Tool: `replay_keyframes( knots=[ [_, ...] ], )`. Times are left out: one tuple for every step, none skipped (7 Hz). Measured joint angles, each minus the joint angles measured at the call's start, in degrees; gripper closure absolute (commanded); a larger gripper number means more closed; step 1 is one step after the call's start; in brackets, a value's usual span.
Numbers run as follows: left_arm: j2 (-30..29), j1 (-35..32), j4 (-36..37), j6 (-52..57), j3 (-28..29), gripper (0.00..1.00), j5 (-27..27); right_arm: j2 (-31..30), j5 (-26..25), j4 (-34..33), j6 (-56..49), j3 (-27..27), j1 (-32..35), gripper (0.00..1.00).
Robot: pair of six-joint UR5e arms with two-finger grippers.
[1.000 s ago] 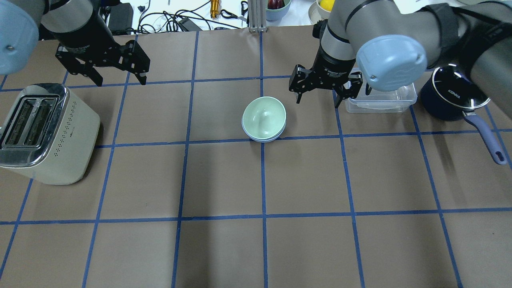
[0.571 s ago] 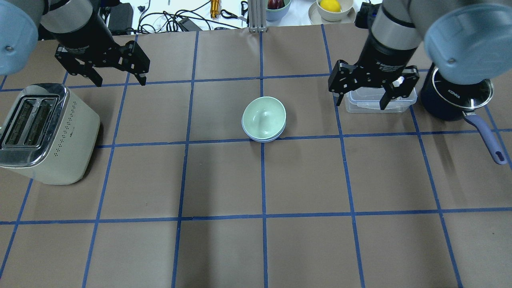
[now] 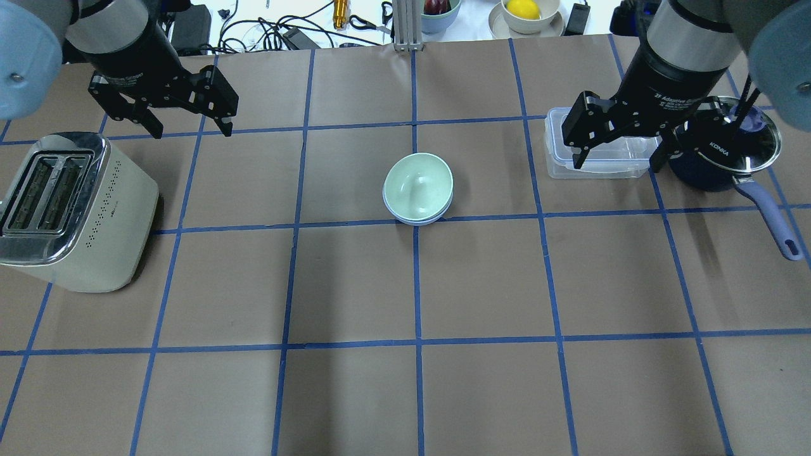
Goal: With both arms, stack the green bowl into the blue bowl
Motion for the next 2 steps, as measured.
replay_keyframes(
  knots=[
    [-0.2, 0.0, 0.0, 0.0, 0.0, 0.00, 0.0, -0.1, 0.0, 0.2, 0.0, 0.0, 0.0, 0.00],
    [-0.4, 0.0, 0.0, 0.0, 0.0, 0.00, 0.0, -0.1, 0.0, 0.4, 0.0, 0.0, 0.0, 0.00]
  ],
)
